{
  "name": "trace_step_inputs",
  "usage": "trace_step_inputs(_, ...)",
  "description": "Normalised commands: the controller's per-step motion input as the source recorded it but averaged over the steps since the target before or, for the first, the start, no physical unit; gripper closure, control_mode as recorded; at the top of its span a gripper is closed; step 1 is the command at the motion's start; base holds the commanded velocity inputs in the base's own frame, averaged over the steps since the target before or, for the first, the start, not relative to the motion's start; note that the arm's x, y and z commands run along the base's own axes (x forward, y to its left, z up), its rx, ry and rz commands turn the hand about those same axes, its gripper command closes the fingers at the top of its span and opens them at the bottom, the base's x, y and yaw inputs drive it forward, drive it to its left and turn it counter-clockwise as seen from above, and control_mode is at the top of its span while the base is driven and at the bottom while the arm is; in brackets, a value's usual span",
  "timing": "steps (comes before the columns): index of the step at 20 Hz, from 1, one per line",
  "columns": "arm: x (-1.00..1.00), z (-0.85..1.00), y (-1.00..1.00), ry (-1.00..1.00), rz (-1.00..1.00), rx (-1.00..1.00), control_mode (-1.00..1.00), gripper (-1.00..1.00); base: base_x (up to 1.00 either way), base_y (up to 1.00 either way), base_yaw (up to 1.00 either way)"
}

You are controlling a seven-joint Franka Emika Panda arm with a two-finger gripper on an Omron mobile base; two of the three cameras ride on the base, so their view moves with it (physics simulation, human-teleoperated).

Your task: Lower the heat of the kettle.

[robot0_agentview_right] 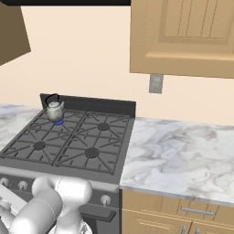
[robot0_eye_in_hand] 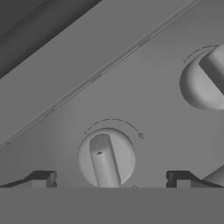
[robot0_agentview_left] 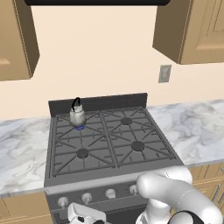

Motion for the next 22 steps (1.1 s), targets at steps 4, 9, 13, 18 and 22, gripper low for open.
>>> trace_step_inputs(4,0.01,0.00,-0.03,0.00,0.00,0.00,-1.00,-1.00,0.00,0.00,0.00)
trace_step_inputs(9,0.02,0.00,-0.08,-0.01,0.00,0.00,-1.00,-1.00,0.00,0.00,0.00)
trace_step_inputs(13,0.05,0.00,-0.05,-0.01,0.00,0.00,-1.00,-1.00,0.00,0.00,0.00)
trace_step_inputs(18,0.17,0.00,0.00,0.00,0.00,0.00,-1.00,-1.00,0.00,0.00,0.00)
trace_step_inputs(22,0.16,0.00,0.00,0.00,0.00,0.00,-1.00,-1.00,0.00,0.00,0.00)
